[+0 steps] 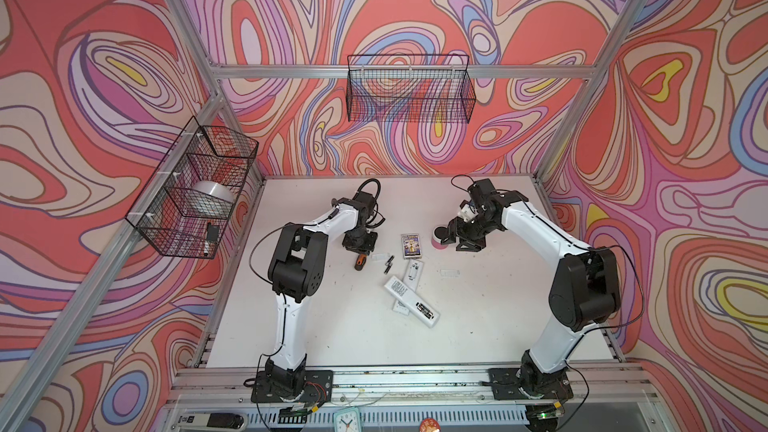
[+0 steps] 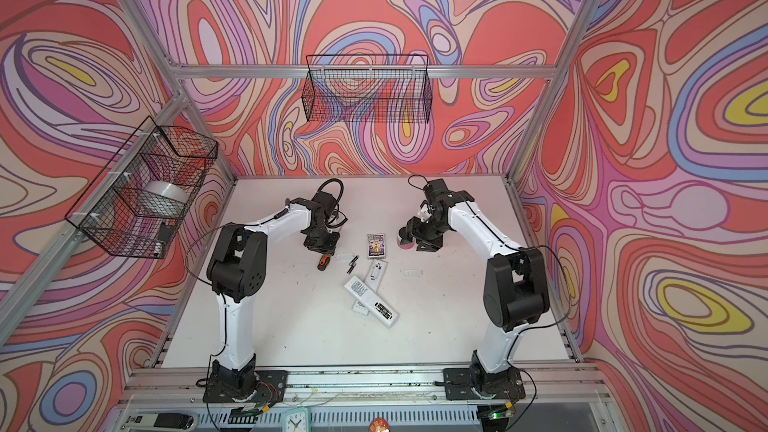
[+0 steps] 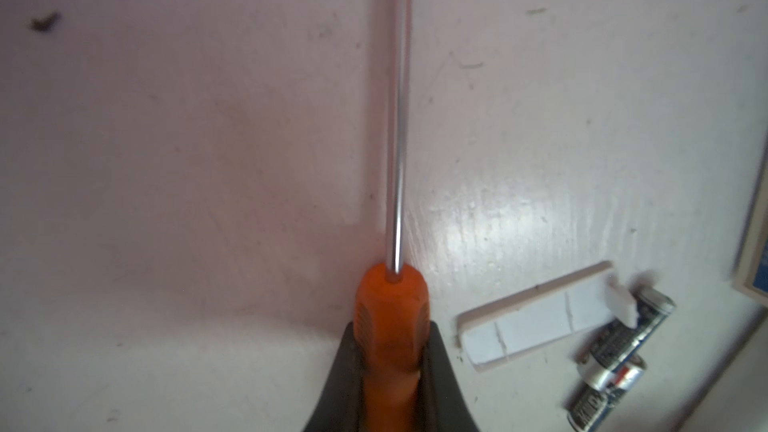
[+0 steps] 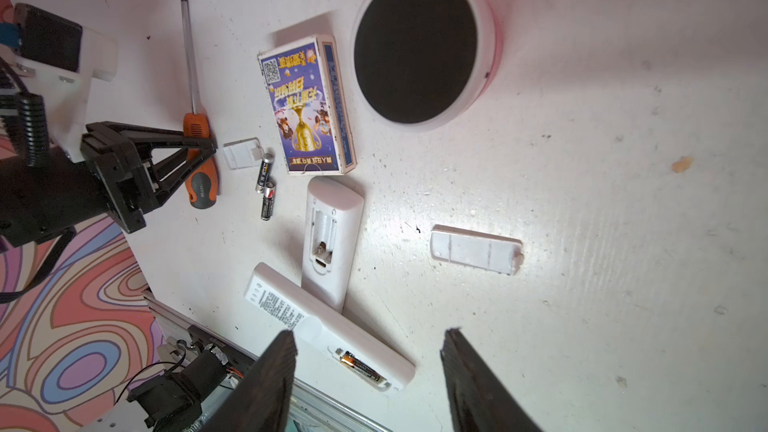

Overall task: Unload the batteries from the remote control
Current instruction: 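Grasp the screwdriver handle with the left gripper and lift it, then grasp the screwdriver handle with the right gripper while the left gripper releases it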

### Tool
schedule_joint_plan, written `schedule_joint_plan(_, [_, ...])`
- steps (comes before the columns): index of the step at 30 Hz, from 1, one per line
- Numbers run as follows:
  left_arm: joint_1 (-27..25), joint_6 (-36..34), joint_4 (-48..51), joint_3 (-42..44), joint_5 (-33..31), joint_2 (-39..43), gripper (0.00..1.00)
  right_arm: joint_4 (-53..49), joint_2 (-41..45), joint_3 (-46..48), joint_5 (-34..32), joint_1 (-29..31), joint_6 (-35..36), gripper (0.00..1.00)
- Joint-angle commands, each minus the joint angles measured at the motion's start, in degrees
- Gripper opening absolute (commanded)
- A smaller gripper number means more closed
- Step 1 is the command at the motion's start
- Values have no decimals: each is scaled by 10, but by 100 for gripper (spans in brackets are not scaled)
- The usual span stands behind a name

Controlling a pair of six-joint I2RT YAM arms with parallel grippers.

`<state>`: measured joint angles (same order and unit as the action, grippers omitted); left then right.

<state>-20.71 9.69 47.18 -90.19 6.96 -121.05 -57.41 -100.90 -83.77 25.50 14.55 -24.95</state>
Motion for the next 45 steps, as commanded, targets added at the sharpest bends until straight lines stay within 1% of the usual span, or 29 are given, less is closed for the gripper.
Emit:
schedule_joint_plan(1, [25, 25, 9, 21, 31, 19, 5, 16, 29, -1, 9, 0, -6, 77])
schedule_joint_plan(4, [56, 75, -1, 18, 85, 59, 4, 54, 52, 3, 29, 0, -16, 78])
schedule_joint_plan(6, [82, 143, -32, 28, 154, 92, 3, 102, 77, 11, 51, 0, -29, 79])
schedule_joint_plan(8, [107, 250, -116, 68, 241, 131, 3, 172, 104, 24, 69, 7, -41, 80])
schedule_joint_plan(10, [116, 368, -231, 120, 301, 168, 2, 238, 118, 34, 85, 21, -56, 83])
schedule_joint_plan(11, [117, 422, -283, 143, 317, 182, 2, 269, 118, 37, 100, 28, -68, 83])
schedule_joint_plan(13, [112, 505, -361, 176, 331, 204, 1, 290, 104, 26, 112, 44, -81, 84])
schedule_joint_plan(16, [99, 623, -477, 234, 336, 235, 1, 255, 68, -24, 94, 83, -54, 83])
schedule_joint_plan(17, [94, 655, -502, 249, 334, 244, 1, 236, 55, -42, 84, 96, -43, 82])
schedule_joint_plan(19, [83, 696, -529, 270, 322, 261, 1, 210, 34, -71, 65, 121, -30, 81])
schedule_joint_plan(23, [63, 725, -529, 278, 302, 289, 1, 188, 2, -95, 26, 166, -8, 81])
schedule_joint_plan(27, [47, 745, -529, 278, 289, 306, 1, 163, -30, -121, 7, 189, 8, 81])
schedule_joint_plan(32, [27, 766, -542, 278, 285, 314, 2, 139, -61, -154, -9, 199, 20, 81])
schedule_joint_plan(37, [10, 779, -551, 280, 284, 315, 2, 138, -73, -163, -16, 198, 18, 80])
schedule_joint_plan(40, [6, 778, -550, 279, 281, 316, 2, 138, -81, -170, -12, 199, 14, 74])
schedule_joint_plan(45, [5, 778, -550, 278, 281, 313, 2, 140, -81, -167, -8, 198, 7, 55])
